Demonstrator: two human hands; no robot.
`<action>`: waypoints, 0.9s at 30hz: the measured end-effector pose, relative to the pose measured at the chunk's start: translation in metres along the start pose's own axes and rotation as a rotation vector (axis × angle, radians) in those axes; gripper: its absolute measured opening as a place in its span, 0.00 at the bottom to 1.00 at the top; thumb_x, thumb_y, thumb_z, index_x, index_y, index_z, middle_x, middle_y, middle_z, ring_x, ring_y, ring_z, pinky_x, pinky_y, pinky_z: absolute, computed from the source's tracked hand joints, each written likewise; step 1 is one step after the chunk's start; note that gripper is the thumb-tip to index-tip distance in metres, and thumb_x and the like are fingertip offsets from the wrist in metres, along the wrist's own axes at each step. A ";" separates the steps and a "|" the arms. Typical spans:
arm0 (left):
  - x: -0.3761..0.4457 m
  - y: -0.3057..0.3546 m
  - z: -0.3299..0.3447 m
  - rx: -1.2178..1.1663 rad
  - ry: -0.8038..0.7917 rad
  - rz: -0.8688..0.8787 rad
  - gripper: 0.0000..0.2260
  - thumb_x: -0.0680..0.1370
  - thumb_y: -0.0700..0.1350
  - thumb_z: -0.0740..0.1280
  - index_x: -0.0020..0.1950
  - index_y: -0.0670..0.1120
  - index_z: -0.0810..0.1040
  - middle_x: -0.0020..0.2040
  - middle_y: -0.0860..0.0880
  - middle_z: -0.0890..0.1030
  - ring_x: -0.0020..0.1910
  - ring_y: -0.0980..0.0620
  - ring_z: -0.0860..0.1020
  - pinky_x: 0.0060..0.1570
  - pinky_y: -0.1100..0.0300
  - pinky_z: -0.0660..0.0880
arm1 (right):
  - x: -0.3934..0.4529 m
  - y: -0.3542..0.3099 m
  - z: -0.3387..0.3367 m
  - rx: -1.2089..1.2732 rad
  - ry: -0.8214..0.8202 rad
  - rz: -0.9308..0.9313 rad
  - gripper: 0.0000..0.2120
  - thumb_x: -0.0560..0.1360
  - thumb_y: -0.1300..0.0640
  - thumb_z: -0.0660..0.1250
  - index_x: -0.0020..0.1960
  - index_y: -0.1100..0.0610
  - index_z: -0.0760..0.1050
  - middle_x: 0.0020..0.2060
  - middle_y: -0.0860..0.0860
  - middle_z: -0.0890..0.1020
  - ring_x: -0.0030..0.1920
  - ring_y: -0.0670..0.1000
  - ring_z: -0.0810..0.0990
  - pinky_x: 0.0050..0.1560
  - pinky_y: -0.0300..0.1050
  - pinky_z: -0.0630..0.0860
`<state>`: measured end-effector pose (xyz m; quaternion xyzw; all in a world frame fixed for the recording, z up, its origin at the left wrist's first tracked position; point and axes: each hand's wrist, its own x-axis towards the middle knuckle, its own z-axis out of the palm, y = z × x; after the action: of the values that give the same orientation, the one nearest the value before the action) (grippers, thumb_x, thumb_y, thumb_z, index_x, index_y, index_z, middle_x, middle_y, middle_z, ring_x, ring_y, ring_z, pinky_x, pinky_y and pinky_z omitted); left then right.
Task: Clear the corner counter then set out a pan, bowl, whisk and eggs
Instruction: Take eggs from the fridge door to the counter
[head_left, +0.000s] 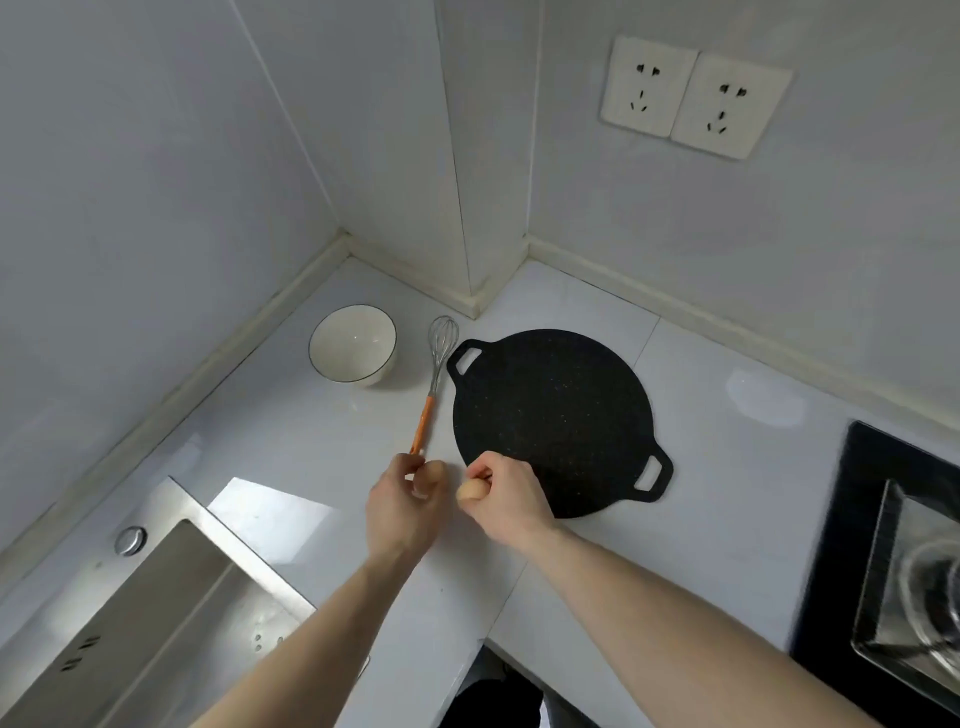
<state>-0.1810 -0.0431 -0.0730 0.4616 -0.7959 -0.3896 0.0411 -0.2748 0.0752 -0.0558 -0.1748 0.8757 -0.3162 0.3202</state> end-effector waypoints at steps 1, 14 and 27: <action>-0.001 0.002 0.001 -0.030 0.000 0.005 0.14 0.74 0.57 0.71 0.57 0.55 0.77 0.50 0.54 0.82 0.45 0.52 0.82 0.46 0.54 0.80 | 0.002 0.000 0.001 -0.008 0.003 0.005 0.08 0.75 0.57 0.69 0.53 0.49 0.79 0.49 0.47 0.82 0.47 0.49 0.81 0.48 0.49 0.83; 0.011 -0.013 -0.008 -0.254 0.035 -0.020 0.08 0.76 0.47 0.74 0.54 0.52 0.78 0.56 0.54 0.79 0.42 0.57 0.84 0.44 0.58 0.81 | 0.022 -0.029 0.018 -0.085 0.087 -0.038 0.18 0.75 0.58 0.74 0.64 0.52 0.77 0.59 0.48 0.78 0.58 0.50 0.78 0.54 0.42 0.77; 0.003 -0.017 -0.013 -0.290 0.027 -0.005 0.11 0.76 0.41 0.72 0.57 0.50 0.78 0.57 0.53 0.78 0.43 0.58 0.83 0.43 0.65 0.77 | 0.012 -0.038 0.008 -0.117 0.063 -0.023 0.24 0.75 0.60 0.74 0.70 0.52 0.73 0.66 0.49 0.75 0.65 0.50 0.75 0.63 0.47 0.78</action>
<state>-0.1655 -0.0576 -0.0757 0.4580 -0.7295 -0.4943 0.1173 -0.2743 0.0381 -0.0403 -0.1933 0.9002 -0.2735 0.2783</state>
